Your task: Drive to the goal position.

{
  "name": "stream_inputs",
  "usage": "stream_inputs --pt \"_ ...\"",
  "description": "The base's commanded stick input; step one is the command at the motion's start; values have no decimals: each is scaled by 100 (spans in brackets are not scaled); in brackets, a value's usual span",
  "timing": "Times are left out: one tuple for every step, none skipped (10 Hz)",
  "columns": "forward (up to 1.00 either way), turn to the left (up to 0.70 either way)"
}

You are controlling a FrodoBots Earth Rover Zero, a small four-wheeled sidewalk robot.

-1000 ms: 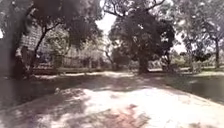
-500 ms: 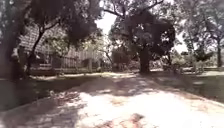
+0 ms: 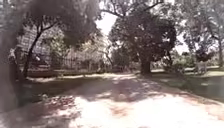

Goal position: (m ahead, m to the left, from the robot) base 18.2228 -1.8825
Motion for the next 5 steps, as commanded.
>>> stream_inputs --pt "70 0" --pt "70 0" --pt "70 0" --pt "70 0" --pt "70 0"
